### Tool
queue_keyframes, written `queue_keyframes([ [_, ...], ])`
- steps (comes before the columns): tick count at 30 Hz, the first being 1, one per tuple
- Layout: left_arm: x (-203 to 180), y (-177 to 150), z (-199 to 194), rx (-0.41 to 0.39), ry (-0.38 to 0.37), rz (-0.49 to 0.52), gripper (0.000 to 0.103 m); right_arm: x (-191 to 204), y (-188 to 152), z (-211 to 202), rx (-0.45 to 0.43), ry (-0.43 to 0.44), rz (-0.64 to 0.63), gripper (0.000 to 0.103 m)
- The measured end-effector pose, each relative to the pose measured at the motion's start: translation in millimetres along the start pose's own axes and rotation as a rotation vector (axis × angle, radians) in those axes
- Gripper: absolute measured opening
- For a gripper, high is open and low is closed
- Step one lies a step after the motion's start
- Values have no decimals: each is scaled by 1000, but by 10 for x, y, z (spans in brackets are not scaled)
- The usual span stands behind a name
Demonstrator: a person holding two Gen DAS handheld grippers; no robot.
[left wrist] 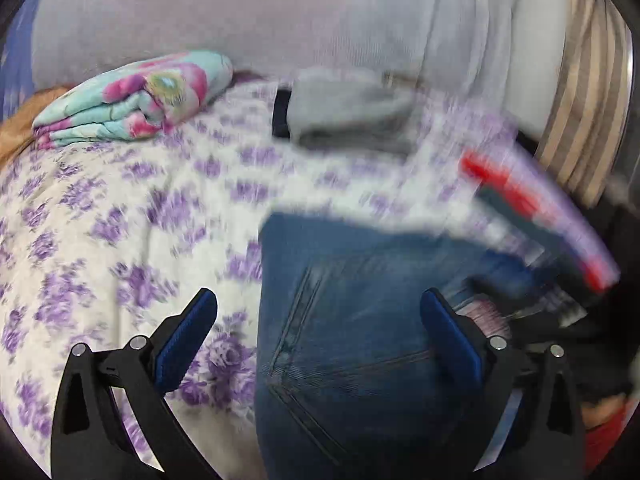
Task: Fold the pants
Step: 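Grasp the folded jeans with the right tool and lift them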
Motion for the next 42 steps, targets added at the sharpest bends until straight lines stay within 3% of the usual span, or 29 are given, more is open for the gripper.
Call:
queue_keyframes([
  [2, 153, -33, 138, 56, -123, -98, 99, 38, 0, 1, 0, -21, -19, 58],
  [3, 316, -60, 172, 65, -209, -201, 99, 38, -3, -3, -2, -16, -18, 59],
  [5, 404, -113, 228, 89, -285, -259, 99, 25, -2, -14, -7, -6, -12, 59],
  [8, 400, -134, 199, 74, -277, -258, 99, 13, -12, -129, -52, 7, 0, 63],
  [9, 392, -139, 184, 67, -270, -253, 99, 9, -25, -180, -65, 21, 6, 81],
  [11, 414, -148, 167, 65, -277, -261, 99, -53, -76, -339, -119, -24, 33, 100],
  [14, 464, -176, 148, 61, -309, -290, 99, -202, -171, -519, -159, -30, 89, 100],
  [17, 475, -229, 82, 63, -324, -298, 98, -484, -310, -544, -116, 55, 233, 100],
  [20, 439, -305, 30, 75, -345, -294, 98, -775, -490, -300, 29, 236, 425, 100],
  [21, 411, -335, 13, 83, -360, -285, 98, -866, -573, -169, 90, 333, 521, 100],
  [23, 373, -375, -16, 90, -368, -272, 99, -947, -629, -55, 132, 419, 601, 100],
  [26, 360, -396, -21, 95, -368, -275, 99, -918, -616, -13, 141, 414, 592, 100],
  [29, 364, -391, 0, 103, -376, -278, 99, -916, -520, 175, 212, 427, 575, 100],
  [33, 350, -389, 5, 110, -383, -273, 99, -951, -385, 350, 259, 493, 570, 100],
  [37, 285, -412, -16, 124, -446, -250, 99, -941, -385, 353, 229, 519, 549, 100],
  [42, 217, -362, 59, 129, -451, -235, 99, -932, -422, 289, 205, 493, 541, 100],
])
Point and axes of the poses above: each gripper's, at about its wrist camera, not at the fingertips, and z roughly the way its jaws point, x to its left, y to its top, the point moved 3 cm from there along z, roughly the way its jaws point, and after that the axes turned 4 degrees about x, right-handed, at the moved point
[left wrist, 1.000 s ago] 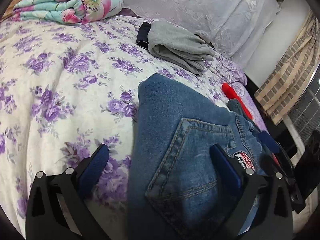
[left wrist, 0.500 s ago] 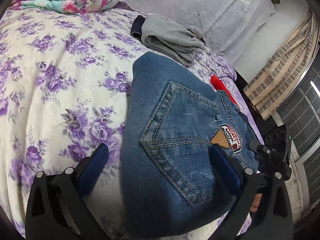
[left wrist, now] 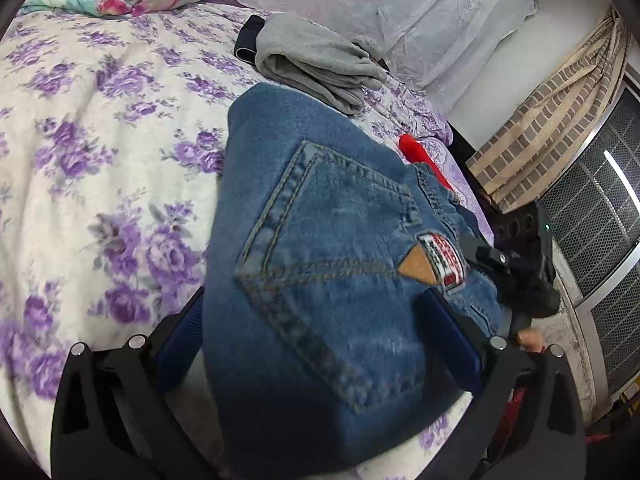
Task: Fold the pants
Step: 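Grasp the folded jeans with the right tool and lift them, then carry the folded jeans with the right tool toward the grey folded garment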
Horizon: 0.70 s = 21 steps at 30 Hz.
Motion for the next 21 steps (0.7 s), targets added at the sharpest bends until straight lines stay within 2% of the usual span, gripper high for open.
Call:
queue_keyframes([
  [3, 0, 85, 72, -12, -1, -14, 99, 17, -31, 1, -14, -38, -14, 99],
  [7, 4, 69, 61, -21, -5, -20, 99, 12, -21, 15, -17, -38, -18, 99],
  [11, -12, 9, 13, -40, 30, -23, 99, -7, -5, 17, -15, -21, -18, 100],
  [16, 69, -19, -72, -71, -34, -57, 99, -14, 4, 24, -12, -19, -18, 100],
  [19, 82, -45, -123, -84, -63, -67, 99, -30, -4, -15, -25, 20, -17, 100],
  [21, 44, -59, -124, -82, -46, -58, 99, -60, -4, -58, -32, 59, -2, 100],
])
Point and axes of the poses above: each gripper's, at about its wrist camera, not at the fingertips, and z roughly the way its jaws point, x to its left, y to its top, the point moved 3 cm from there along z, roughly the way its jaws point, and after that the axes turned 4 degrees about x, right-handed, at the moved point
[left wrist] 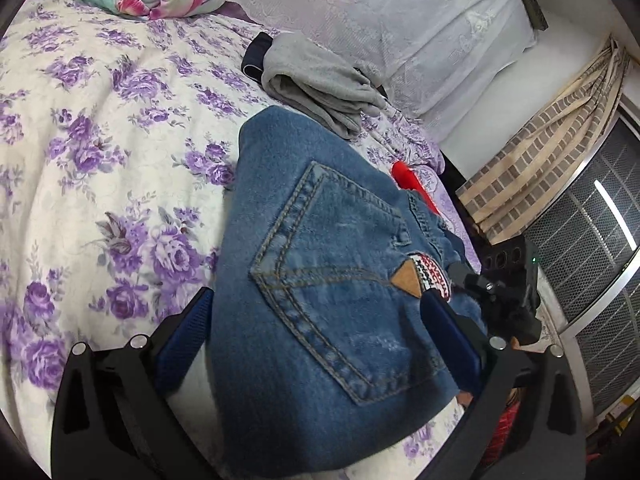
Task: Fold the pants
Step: 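Carry the folded jeans with the right tool toward the grey folded garment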
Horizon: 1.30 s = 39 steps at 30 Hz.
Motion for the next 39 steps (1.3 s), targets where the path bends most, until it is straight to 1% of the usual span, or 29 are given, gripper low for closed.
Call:
queue_keyframes([
  [2, -55, -13, 30, 10, 25, 26, 99, 16, -6, 14, 4, -6, -6, 100],
  [5, -125, -23, 54, 18, 40, 67, 98, 71, -28, 68, 23, -44, -39, 100],
  [7, -129, -15, 65, 16, 49, 79, 97, 55, -29, 45, 8, -36, -26, 99],
  [8, -122, -15, 62, 15, 50, 78, 93, 48, -27, 37, -6, -39, -17, 93],
  [9, -100, -7, 60, 13, 55, 69, 87, 34, -35, 8, -25, -42, -6, 85],
  [10, -80, -6, 52, 8, 52, 58, 81, 42, -43, -9, -35, -43, -9, 82],
  [11, -64, -1, 33, 1, 43, 50, 79, 68, -53, -28, -47, -50, -22, 75],
  [12, -51, 0, 7, -15, 37, 41, 73, 122, -72, -54, -69, -74, -52, 72],
  [13, -46, -2, -10, -25, 37, 37, 69, 183, -90, -72, -85, -99, -87, 67],
  [14, -56, -11, -31, -37, 45, 40, 67, 277, -117, -102, -111, -132, -139, 63],
  [16, -116, -28, -66, -62, 70, 68, 63, 411, -153, -150, -148, -170, -208, 59],
  [19, -278, -73, -159, -120, 115, 146, 61, 564, -209, -256, -210, -201, -284, 57],
  [21, -376, -84, -215, -151, 139, 190, 60, 602, -211, -322, -235, -206, -300, 57],
  [23, -443, -44, -250, -165, 142, 206, 60, 604, -167, -371, -246, -194, -289, 57],
  [26, -539, 164, -252, -167, 127, 220, 60, 615, 26, -459, -263, -183, -276, 57],
  [29, -682, 467, -215, -175, 125, 258, 60, 671, 325, -542, -288, -191, -280, 57],
  [33, -905, 1009, -141, -215, 125, 311, 60, 718, 872, -627, -343, -202, -294, 57],
  [37, -1056, 1577, -32, -266, 121, 319, 60, 751, 1461, -604, -398, -211, -296, 57],
  [39, -1108, 1882, 39, -298, 116, 308, 60, 762, 1744, -560, -428, -221, -303, 57],
])
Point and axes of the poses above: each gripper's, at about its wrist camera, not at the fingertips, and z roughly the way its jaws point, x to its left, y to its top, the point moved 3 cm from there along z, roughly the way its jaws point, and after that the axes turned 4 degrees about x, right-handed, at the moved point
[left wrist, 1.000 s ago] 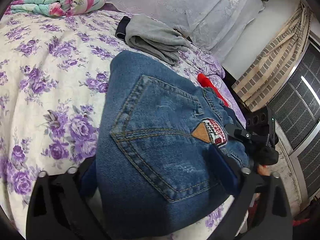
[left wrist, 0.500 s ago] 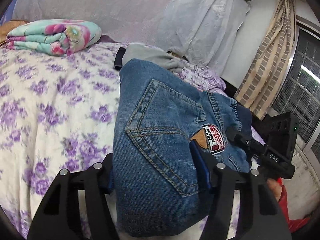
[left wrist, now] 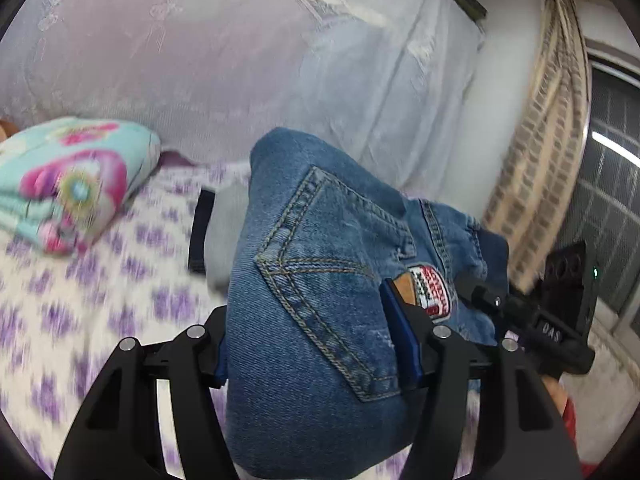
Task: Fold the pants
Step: 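Carry the folded jeans with the right tool toward the grey folded garment, then lower the jeans onto the grey garment and open the right tool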
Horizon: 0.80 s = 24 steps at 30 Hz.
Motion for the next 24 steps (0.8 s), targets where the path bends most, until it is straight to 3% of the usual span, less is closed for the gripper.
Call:
queue_keyframes([
  [5, 104, 578, 483, -78, 33, -8, 61, -145, 503, 472, -78, -44, -17, 57],
  [9, 241, 879, 981, -109, 55, -3, 61, -489, 802, 952, -123, -50, 18, 57],
  [12, 372, 987, 1333, -119, 77, -3, 61, -719, 928, 1299, -105, -63, 26, 57],
  [15, 610, 1014, 1765, -119, 55, -66, 61, -953, 994, 1667, -73, -103, 10, 58],
  [16, 674, 1003, 1903, -105, 60, -80, 62, -1079, 984, 1836, -38, -128, 12, 62],
  [18, 884, 922, 2352, 9, 85, -103, 62, -1442, 837, 2200, 58, -173, 93, 64],
  [20, 1084, 747, 2667, 103, 90, -146, 62, -1750, 647, 2396, 73, -150, 180, 74],
  [21, 1179, 653, 2741, 109, 69, -171, 65, -1787, 630, 2401, 59, -112, 194, 76],
  [22, 1181, 632, 2705, 96, 59, -177, 65, -1735, 663, 2380, 62, -129, 169, 76],
  [24, 1109, 705, 2589, 89, 71, -159, 65, -1521, 750, 2274, 31, -226, 48, 76],
])
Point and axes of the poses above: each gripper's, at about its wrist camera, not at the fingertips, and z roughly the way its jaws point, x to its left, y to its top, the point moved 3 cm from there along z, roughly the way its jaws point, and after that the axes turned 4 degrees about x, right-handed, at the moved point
